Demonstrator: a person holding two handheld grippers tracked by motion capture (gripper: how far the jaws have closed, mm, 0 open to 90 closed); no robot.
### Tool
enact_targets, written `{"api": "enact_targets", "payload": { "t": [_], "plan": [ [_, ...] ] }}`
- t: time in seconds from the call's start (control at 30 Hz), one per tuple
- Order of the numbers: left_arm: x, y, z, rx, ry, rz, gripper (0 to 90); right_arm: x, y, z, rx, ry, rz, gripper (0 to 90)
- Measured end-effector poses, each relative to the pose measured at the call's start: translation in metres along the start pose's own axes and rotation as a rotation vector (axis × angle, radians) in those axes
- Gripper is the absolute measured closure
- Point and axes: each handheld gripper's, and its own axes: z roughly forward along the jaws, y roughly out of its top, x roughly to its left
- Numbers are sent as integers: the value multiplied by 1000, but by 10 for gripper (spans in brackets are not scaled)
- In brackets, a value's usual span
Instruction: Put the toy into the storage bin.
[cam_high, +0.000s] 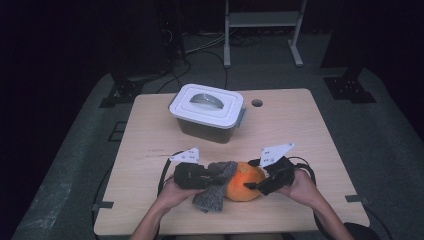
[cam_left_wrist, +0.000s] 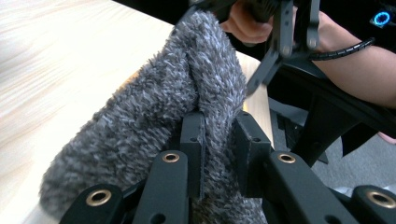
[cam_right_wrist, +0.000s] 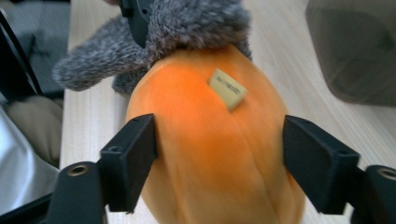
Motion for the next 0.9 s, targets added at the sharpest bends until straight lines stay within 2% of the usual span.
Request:
{"api": "enact_targets", "payload": {
  "t": [0.03, 0.1, 0.17, 0.2, 0.3, 0.4, 0.47, 0.53, 0.6, 0.67, 0.73, 0.9],
  "plan": [
    [-1, 0, 2, 1, -3, 1, 759, 2, 1, 3, 12, -5, -12, 254],
    [-1, -2, 3, -2, -3, -2, 759, 2, -1, 7, 15, -20, -18, 325],
    [0, -1, 2, -7, -8, -7, 759, -1, -7, 9, -8, 4, 21, 448],
    [0, -1, 2, -7, -9, -3, 760, -2, -10, 10, -24, 22, 19, 524],
    [-3, 2, 1, -9, -10, 7, 760, -2, -11, 7, -43, 34, 6, 620],
    [-6, 7, -3, -13, -8, 29, 760, -1, -10, 5, -87, 41, 6, 644],
    [-10, 11, -8, -33, -15, 42, 761, 0, -9, 4, -115, 59, 19, 644],
    [-12, 16, -14, -55, -31, 55, 761, -1, -9, 5, -157, 100, 47, 643],
    [-11, 16, -17, -58, -23, 56, 762, -1, -9, 8, -182, 122, 57, 640],
    [-8, 12, -17, -33, -2, 53, 761, -1, -9, 12, -166, 121, 48, 637],
    [-4, 8, -16, -26, 1, 39, 766, -3, -12, 14, -150, 122, 44, 632],
    [6, -2, -18, 13, 54, 15, 764, -13, -23, 6, -141, 119, 60, 611]
  ]
}}
